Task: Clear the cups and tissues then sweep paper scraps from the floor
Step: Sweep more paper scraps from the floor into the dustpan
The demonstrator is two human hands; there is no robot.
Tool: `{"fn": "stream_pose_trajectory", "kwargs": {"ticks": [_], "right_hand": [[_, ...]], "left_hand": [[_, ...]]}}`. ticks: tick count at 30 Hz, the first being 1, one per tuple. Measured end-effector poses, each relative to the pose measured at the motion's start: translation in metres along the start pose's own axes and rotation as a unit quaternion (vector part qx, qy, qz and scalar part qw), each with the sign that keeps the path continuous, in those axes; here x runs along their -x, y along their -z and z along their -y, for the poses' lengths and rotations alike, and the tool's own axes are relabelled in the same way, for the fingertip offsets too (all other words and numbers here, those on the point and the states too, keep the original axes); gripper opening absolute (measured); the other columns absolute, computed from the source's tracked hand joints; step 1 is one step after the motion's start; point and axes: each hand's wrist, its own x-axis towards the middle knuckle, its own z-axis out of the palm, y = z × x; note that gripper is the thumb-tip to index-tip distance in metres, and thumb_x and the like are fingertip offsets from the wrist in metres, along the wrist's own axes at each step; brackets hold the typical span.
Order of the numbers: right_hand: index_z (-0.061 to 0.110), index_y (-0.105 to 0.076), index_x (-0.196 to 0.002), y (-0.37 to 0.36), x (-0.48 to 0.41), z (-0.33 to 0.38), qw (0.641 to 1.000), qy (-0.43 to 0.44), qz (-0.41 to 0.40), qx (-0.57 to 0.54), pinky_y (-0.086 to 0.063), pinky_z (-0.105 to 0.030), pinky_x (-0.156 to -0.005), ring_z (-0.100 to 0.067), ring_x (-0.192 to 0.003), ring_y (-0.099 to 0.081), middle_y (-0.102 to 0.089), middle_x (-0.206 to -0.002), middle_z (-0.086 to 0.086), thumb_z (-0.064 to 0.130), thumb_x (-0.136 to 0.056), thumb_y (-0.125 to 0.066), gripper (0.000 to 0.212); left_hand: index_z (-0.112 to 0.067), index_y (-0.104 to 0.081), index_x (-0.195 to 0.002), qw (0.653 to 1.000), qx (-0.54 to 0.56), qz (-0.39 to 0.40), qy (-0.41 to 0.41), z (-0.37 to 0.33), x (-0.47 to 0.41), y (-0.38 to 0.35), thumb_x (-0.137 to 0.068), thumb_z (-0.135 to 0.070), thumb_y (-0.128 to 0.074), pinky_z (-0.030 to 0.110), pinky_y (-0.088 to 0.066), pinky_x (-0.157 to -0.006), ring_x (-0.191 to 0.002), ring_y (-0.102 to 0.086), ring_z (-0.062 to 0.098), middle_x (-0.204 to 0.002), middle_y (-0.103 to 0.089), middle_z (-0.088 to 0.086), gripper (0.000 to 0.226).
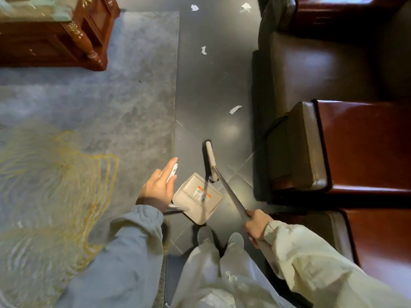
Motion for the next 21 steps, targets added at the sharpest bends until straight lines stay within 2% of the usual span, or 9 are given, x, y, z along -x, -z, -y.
{"fn": "stream_pose_trajectory", "kwargs": {"ticks": [2, 3, 5, 7, 11, 14, 16, 18, 21], "right_hand": [[0.007, -0.056, -0.116, -0.003, 0.004, 0.005, 0.997, -0.008, 0.053, -0.057, -0.045, -0.021, -0.046, -0.015, -0.046, -0.047, -0.05, -0.056, -0.004, 0.004, -0.092, -0.043, 0.028], [0.005, -0.056, -0.11, -0.001, 0.007, 0.008, 0.992, -0.02, 0.072, -0.098, -0.04, -0.019, -0.037, -0.011, -0.035, -0.043, -0.048, -0.044, -0.001, 0.0, -0.092, -0.04, 0.025], [0.007, -0.053, -0.099, 0.007, 0.014, 0.016, 0.984, -0.029, 0.083, -0.158, -0.034, -0.014, -0.032, -0.008, -0.024, -0.036, -0.044, -0.031, 0.004, -0.003, -0.092, -0.034, 0.022], [0.013, -0.05, -0.09, 0.018, 0.019, 0.027, 0.977, -0.022, 0.074, -0.2, -0.035, -0.015, -0.032, -0.007, -0.026, -0.037, -0.045, -0.034, 0.002, -0.002, -0.093, -0.037, 0.02], [0.015, -0.048, -0.106, 0.054, 0.013, 0.05, 0.961, -0.001, 0.047, -0.272, -0.038, -0.018, -0.033, -0.009, -0.031, -0.039, -0.045, -0.041, -0.001, 0.0, -0.091, -0.046, 0.022], [0.012, -0.049, -0.112, 0.093, -0.006, 0.067, 0.954, 0.028, 0.01, -0.298, -0.04, -0.018, -0.034, -0.009, -0.032, -0.04, -0.047, -0.05, -0.006, 0.0, -0.091, -0.048, 0.024], [0.009, -0.047, -0.131, 0.123, -0.028, 0.075, 0.952, 0.05, -0.034, -0.299, -0.039, -0.019, -0.035, -0.01, -0.034, -0.039, -0.046, -0.054, -0.007, -0.001, -0.091, -0.048, 0.041], [0.014, -0.035, -0.145, 0.157, -0.056, 0.082, 0.952, 0.058, -0.078, -0.291, -0.038, -0.02, -0.035, -0.011, -0.036, -0.04, -0.049, -0.055, -0.007, 0.001, -0.091, -0.048, 0.057], [0.018, -0.028, -0.149, 0.22, -0.105, 0.095, 0.958, 0.064, -0.113, -0.256, -0.038, -0.02, -0.033, -0.01, -0.03, -0.04, -0.05, -0.057, -0.008, 0.005, -0.093, -0.049, 0.061]], "left_hand": [[-0.021, -0.047, -0.14, 1.0, 0.019, 0.0, 0.012, 0.0, -0.013, 0.001, -0.094, -0.013, -0.056, 0.045, -0.046, -0.076, -0.083, -0.058, 0.043, -0.092, -0.059, 0.019, 0.048], [-0.019, -0.047, -0.139, 1.0, 0.029, -0.005, 0.006, 0.0, -0.019, 0.002, -0.093, -0.011, -0.057, 0.045, -0.046, -0.077, -0.083, -0.058, 0.044, -0.091, -0.059, 0.02, 0.048], [-0.014, -0.048, -0.138, 0.999, 0.045, -0.006, -0.017, -0.002, -0.03, 0.005, -0.092, -0.008, -0.058, 0.048, -0.048, -0.079, -0.082, -0.059, 0.044, -0.088, -0.06, 0.023, 0.048], [-0.013, -0.049, -0.137, 0.998, 0.051, -0.002, -0.03, -0.006, -0.043, 0.007, -0.091, -0.007, -0.059, 0.048, -0.048, -0.079, -0.081, -0.06, 0.044, -0.088, -0.061, 0.024, 0.047], [-0.014, -0.05, -0.137, 0.997, 0.074, -0.022, -0.018, -0.014, -0.077, 0.009, -0.092, -0.007, -0.058, 0.041, -0.043, -0.086, -0.091, -0.061, 0.042, -0.098, -0.064, 0.025, 0.046], [-0.015, -0.051, -0.137, 0.995, 0.079, -0.051, -0.025, -0.031, -0.112, 0.008, -0.092, -0.007, -0.057, 0.038, -0.043, -0.084, -0.088, -0.06, 0.04, -0.096, -0.064, 0.023, 0.046], [-0.016, -0.05, -0.137, 0.995, 0.077, -0.063, -0.025, -0.043, -0.141, 0.002, -0.092, -0.008, -0.058, 0.035, -0.042, -0.083, -0.087, -0.06, 0.04, -0.095, -0.064, 0.022, 0.046], [-0.017, -0.049, -0.138, 0.994, 0.082, -0.071, -0.013, -0.056, -0.172, -0.006, -0.092, -0.009, -0.058, 0.033, -0.04, -0.083, -0.087, -0.06, 0.04, -0.096, -0.064, 0.022, 0.047], [-0.016, -0.05, -0.137, 0.991, 0.107, -0.085, 0.013, -0.077, -0.224, -0.022, -0.092, -0.008, -0.057, 0.037, -0.043, -0.088, -0.093, -0.061, 0.039, -0.101, -0.063, 0.022, 0.047]]}}
